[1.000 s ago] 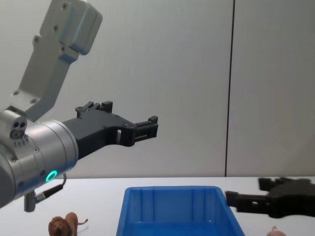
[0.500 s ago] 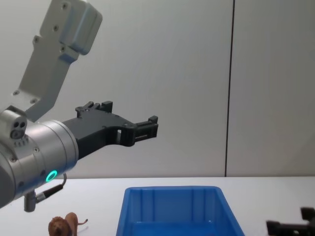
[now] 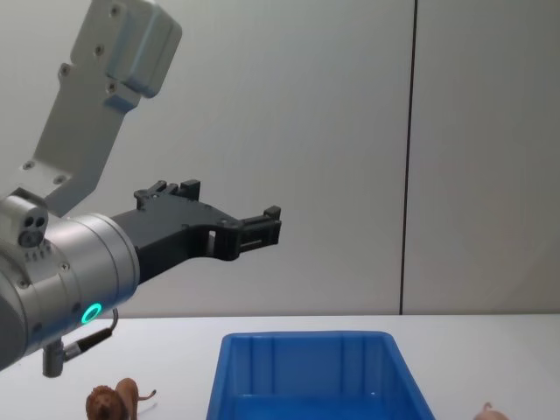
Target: Pick up the two dolls from the table and place them into the box.
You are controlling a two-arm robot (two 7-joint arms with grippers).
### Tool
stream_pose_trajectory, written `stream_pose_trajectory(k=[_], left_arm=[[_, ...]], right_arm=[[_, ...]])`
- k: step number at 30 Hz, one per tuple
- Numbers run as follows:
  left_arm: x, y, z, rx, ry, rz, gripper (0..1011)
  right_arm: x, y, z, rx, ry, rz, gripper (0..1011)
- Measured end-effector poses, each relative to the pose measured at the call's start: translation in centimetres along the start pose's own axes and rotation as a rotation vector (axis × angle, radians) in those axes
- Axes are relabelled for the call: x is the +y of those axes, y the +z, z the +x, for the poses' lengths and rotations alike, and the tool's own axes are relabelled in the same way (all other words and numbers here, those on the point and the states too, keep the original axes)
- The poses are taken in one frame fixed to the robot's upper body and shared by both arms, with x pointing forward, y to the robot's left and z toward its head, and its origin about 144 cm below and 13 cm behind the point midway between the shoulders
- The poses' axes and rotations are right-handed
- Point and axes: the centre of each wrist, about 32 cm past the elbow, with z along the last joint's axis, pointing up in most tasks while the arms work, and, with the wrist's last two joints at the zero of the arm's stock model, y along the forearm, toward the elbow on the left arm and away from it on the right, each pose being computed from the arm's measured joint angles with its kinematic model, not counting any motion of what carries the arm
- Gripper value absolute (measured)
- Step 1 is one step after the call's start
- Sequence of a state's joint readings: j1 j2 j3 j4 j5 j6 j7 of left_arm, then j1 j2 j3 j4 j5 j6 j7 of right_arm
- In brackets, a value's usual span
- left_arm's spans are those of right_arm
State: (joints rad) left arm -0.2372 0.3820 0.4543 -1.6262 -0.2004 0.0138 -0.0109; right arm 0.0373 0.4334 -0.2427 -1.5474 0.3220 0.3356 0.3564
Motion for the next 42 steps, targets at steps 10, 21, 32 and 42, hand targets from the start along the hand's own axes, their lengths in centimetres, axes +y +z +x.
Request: stream_pose_trajectory(k=[10, 21, 32, 42], left_arm=[[0.0, 0.0, 0.0, 0.0, 0.0, 0.0, 1001], [0.0, 0.0, 0.0, 0.0, 0.0, 0.0, 1001], [0.0, 0.0, 0.0, 0.0, 0.0, 0.0, 1001], [0.0, 0.0, 0.0, 0.0, 0.0, 0.0, 1001]], right_arm=[[1.0, -0.6, -0.4, 0.018, 0.021, -0.042, 903], [1.7, -0.7, -0.7, 0.022, 0.024, -0.051, 607], [1.8, -0.1, -1.0, -0.022, 0.002, 0.008, 369], [1.4, 1.5, -1.6, -0.09, -0.008, 0.109, 371]])
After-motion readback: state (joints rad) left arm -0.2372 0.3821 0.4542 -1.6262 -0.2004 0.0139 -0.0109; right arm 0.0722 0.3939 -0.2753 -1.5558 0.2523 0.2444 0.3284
